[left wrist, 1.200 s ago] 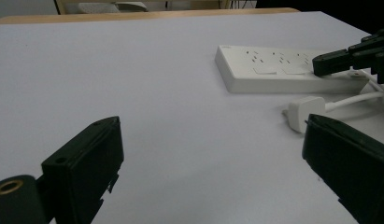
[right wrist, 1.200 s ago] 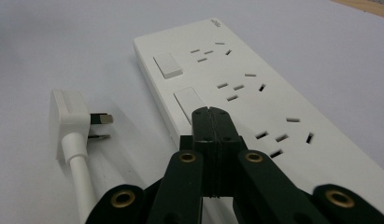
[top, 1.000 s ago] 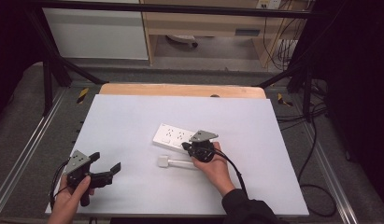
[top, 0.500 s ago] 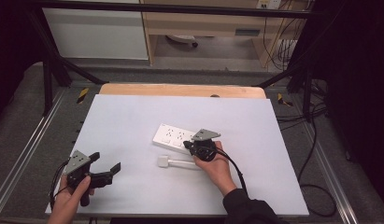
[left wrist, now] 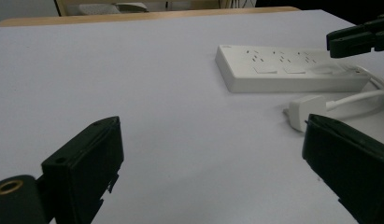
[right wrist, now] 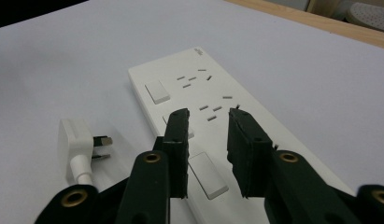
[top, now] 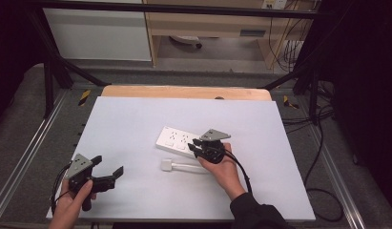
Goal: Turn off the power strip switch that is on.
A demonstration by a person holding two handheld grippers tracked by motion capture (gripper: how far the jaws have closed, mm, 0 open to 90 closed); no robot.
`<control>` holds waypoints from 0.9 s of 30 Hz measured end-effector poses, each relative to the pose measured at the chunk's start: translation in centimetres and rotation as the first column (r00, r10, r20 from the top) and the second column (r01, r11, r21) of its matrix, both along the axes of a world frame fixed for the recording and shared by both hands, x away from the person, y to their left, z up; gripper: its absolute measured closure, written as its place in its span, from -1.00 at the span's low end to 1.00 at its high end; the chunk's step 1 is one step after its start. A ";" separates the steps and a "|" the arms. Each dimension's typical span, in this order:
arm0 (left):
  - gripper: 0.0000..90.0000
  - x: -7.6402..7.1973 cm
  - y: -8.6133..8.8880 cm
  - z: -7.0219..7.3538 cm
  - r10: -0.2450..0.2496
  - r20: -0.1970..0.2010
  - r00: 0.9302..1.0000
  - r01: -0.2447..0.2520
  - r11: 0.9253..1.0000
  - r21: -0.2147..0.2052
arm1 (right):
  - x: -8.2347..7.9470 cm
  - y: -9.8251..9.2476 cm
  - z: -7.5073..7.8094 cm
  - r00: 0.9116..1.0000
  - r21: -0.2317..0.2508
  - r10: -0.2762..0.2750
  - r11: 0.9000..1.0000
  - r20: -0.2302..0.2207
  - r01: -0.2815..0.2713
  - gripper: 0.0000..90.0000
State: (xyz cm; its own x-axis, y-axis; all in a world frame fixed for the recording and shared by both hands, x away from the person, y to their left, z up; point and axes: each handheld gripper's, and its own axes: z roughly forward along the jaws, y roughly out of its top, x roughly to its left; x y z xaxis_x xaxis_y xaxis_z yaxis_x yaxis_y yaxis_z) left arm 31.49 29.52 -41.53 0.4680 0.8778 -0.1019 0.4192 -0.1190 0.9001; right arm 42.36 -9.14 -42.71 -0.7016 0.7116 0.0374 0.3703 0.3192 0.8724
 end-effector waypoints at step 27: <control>-0.88 -0.1 0.1 -0.1 0.006 0.001 1.000 -0.006 1.000 0.011 | 0.0 0.3 2.4 0.999 0.000 -0.044 0.999 -0.029 0.044 -0.88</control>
